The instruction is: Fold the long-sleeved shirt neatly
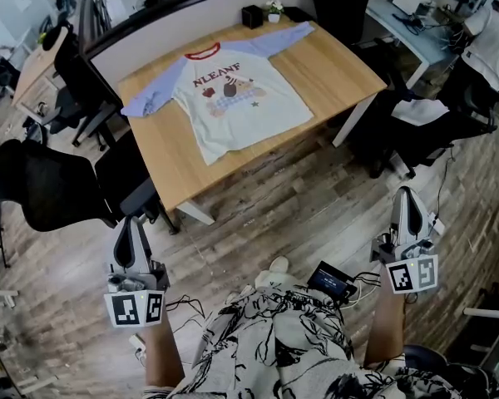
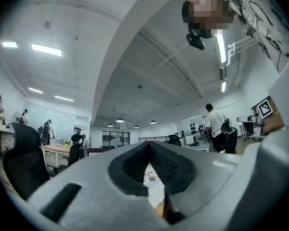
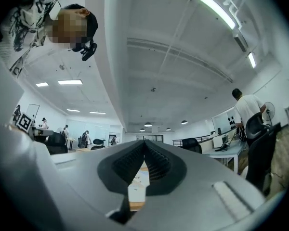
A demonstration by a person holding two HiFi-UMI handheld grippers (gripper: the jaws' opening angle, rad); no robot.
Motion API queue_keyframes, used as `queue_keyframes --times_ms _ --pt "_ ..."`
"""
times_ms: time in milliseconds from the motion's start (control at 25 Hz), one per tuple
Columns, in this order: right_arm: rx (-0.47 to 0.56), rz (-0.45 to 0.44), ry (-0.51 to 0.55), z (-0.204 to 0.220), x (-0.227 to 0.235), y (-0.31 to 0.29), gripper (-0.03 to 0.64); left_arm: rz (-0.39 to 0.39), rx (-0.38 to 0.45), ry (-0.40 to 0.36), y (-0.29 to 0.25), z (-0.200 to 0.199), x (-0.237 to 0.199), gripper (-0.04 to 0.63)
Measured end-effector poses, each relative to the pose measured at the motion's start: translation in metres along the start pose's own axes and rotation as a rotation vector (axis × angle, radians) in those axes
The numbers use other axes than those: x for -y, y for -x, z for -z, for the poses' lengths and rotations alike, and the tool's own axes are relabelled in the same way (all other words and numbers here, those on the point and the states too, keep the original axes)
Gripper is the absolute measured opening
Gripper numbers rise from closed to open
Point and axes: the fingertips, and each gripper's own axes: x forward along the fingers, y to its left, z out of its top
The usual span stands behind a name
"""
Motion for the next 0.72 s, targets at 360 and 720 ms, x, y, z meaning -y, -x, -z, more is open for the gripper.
queue_keyframes --times_ms 360,720 --pt "-0.019 0.01 0.004 0.004 -0.001 0.002 0.068 -0.005 -0.009 -0.035 -0.002 0.0 0.003 0.071" --pt "-0.039 0.02 0.007 0.006 0.001 -0.003 0.295 -0.089 -0.02 -0.024 -0.003 -0.002 -0.012 0.339"
